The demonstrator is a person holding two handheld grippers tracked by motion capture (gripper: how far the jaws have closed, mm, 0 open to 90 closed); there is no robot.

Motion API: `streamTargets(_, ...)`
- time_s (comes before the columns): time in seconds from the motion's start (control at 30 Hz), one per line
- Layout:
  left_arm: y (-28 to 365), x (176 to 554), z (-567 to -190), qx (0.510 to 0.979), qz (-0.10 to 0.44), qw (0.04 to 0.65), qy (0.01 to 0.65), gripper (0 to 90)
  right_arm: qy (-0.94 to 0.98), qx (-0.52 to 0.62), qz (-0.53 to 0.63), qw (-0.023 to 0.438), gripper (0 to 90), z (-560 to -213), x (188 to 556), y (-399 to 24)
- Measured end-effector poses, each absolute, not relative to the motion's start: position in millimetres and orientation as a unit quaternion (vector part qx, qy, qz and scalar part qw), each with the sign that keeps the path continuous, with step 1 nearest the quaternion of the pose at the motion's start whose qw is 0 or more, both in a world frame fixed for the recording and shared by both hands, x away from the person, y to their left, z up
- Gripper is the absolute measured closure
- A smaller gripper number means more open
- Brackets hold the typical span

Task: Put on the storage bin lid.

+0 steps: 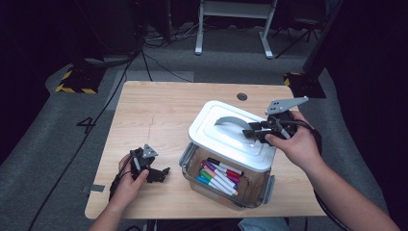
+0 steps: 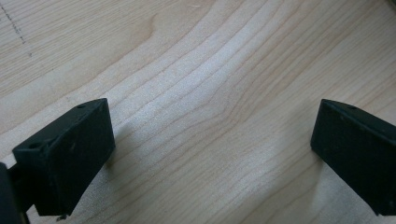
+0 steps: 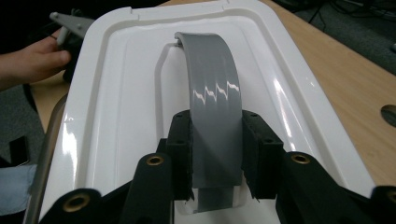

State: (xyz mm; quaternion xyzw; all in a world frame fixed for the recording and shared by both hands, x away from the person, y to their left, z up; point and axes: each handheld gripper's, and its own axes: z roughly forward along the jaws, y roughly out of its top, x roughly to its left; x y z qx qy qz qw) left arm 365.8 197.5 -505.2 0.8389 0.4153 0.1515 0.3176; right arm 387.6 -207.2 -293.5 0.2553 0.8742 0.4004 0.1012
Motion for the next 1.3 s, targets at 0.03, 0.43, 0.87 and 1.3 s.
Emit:
streamTargets(0.03, 197.5, 365.8, -505.2, 0.839, 0.151, 0.318, 0.415, 0.1, 0.876, 0.255, 0.398, 0.096, 67.5, -296.0, 383.6, -205.8)
streamTargets(0.43, 197.2, 365.6, -505.4, 0.838, 0.15, 0.319, 0.417, 0.1, 0.89, 0.249, 0.377, 0.066, 67.6, -331.0, 351.1, -193.6)
streamTargets(0.87, 197.4, 365.7, -505.3, 0.839, 0.15, 0.318, 0.416, 0.1, 0.893, 0.245, 0.375, 0.049, 67.2, -350.3, 339.5, -192.1)
streamTargets(1.3, 197.4, 365.8, -505.3, 0.839, 0.15, 0.318, 0.416, 0.1, 0.891, 0.248, 0.379, 0.041, 65.9, -359.5, 333.9, -194.8)
